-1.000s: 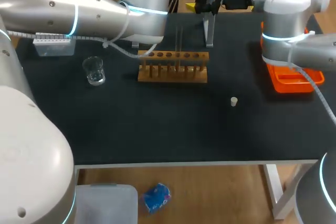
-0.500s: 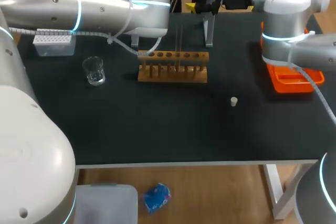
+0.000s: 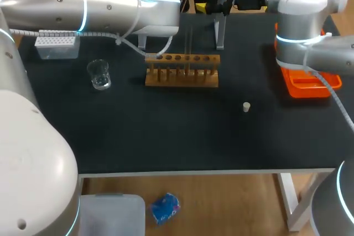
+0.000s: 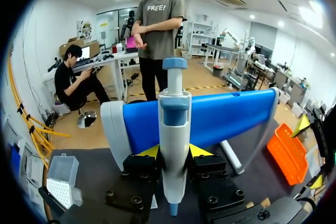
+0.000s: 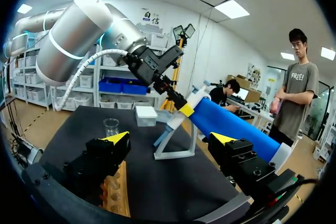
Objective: Invert the test tube, pick up the pipette, mount the tip to pipette, aspirate from beaker and dispense into the tube, eject the tip, return the pipette, and cap with the stopper.
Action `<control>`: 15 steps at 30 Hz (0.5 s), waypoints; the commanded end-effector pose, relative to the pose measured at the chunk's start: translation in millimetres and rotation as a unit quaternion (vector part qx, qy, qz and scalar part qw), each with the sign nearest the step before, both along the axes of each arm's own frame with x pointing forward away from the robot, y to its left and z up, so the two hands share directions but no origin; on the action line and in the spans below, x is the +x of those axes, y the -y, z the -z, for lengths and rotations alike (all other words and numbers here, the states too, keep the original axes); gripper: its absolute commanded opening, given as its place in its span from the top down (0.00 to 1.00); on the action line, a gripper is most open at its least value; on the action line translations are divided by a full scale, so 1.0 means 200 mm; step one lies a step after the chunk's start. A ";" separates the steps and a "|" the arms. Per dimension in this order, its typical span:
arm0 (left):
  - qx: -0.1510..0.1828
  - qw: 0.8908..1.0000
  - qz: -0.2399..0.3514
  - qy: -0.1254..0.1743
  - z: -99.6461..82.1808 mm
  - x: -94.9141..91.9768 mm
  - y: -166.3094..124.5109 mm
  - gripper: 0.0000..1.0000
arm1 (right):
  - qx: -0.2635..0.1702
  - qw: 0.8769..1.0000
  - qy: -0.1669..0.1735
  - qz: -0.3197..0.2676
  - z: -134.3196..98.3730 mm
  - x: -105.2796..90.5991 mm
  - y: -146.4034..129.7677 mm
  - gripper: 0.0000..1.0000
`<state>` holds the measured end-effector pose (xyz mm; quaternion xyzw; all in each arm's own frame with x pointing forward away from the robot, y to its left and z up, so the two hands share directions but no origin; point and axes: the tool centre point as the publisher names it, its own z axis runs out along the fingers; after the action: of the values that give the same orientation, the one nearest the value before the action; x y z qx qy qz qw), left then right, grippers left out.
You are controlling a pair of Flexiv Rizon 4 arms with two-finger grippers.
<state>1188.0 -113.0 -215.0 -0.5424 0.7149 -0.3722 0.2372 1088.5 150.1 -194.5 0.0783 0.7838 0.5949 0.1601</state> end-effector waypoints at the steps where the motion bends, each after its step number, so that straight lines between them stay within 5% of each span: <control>1: -0.002 1.000 0.001 0.001 0.01 -0.02 -0.01 0.61 | 0.000 1.000 0.000 -0.002 0.00 0.00 0.00 0.00; 2: -0.003 1.000 0.001 0.001 0.01 -0.03 -0.01 0.45 | 0.000 1.000 0.000 -0.002 0.00 0.00 0.00 0.00; 3: -0.003 1.000 0.000 0.001 0.01 -0.03 -0.01 0.08 | 0.000 1.000 0.000 -0.002 0.00 0.00 0.00 0.00; 4: -0.003 1.000 -0.001 0.001 0.01 -0.03 -0.01 0.00 | 0.000 1.000 0.000 -0.002 0.00 0.00 0.00 0.00; 15: -0.014 1.000 0.000 0.007 0.00 -0.06 -0.01 0.00 | 0.000 1.000 0.000 -0.002 0.00 0.00 0.00 0.00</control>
<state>1179.0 -113.3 -213.2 -0.5461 0.7108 -0.3769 0.2335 1088.5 150.1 -194.5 0.0783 0.7838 0.5949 0.1601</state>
